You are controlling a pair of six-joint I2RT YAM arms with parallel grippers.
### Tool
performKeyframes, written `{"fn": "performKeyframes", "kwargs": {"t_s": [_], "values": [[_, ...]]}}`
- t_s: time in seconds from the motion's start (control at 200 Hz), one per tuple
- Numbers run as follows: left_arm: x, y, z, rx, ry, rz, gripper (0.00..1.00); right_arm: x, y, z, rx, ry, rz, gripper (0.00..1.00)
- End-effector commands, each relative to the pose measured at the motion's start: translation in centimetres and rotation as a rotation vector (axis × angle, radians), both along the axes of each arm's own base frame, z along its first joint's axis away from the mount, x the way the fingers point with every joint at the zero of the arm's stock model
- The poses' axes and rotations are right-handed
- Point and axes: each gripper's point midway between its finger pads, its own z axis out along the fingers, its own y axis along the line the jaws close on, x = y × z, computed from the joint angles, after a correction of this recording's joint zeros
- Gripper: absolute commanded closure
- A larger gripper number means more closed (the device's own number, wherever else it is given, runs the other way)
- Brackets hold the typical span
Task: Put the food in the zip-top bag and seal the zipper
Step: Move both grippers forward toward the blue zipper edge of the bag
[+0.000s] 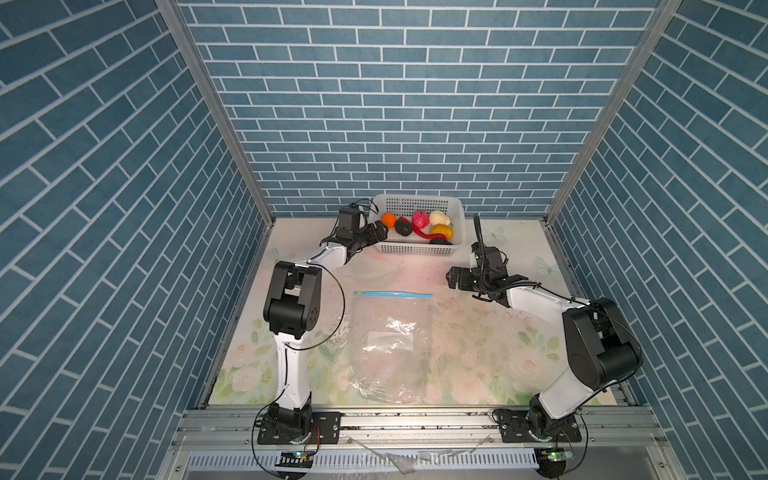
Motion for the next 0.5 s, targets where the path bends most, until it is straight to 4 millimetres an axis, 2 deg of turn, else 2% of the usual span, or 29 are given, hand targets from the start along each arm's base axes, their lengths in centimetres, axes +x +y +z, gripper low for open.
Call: {"fn": "performKeyframes", "kwargs": {"t_s": [0.0, 0.145, 0.25, 0.405, 0.495], "values": [[-0.3, -1.9, 0.8, -0.021, 0.0, -0.047, 0.07, 0.4, 0.3, 0.8, -0.003, -0.018, 0.006, 0.01], [-0.9, -3.3, 0.9, -0.022, -0.003, -0.073, 0.07, 0.3, 0.4, 0.8, -0.001, -0.018, 0.008, 0.01], [-1.3, -3.6, 0.8, -0.017, -0.001, -0.082, 0.06, 0.3, 0.6, 0.9, 0.002, -0.019, 0.015, 0.01], [-2.1, -2.1, 1.4, 0.06, -0.014, -0.062, 0.06, -0.3, 1.0, 0.8, -0.004, -0.025, 0.049, 0.01], [-3.4, -1.0, 1.8, 0.128, -0.011, -0.056, 0.06, -1.3, 1.7, 0.6, 0.0, -0.023, 0.118, 0.01]]}}
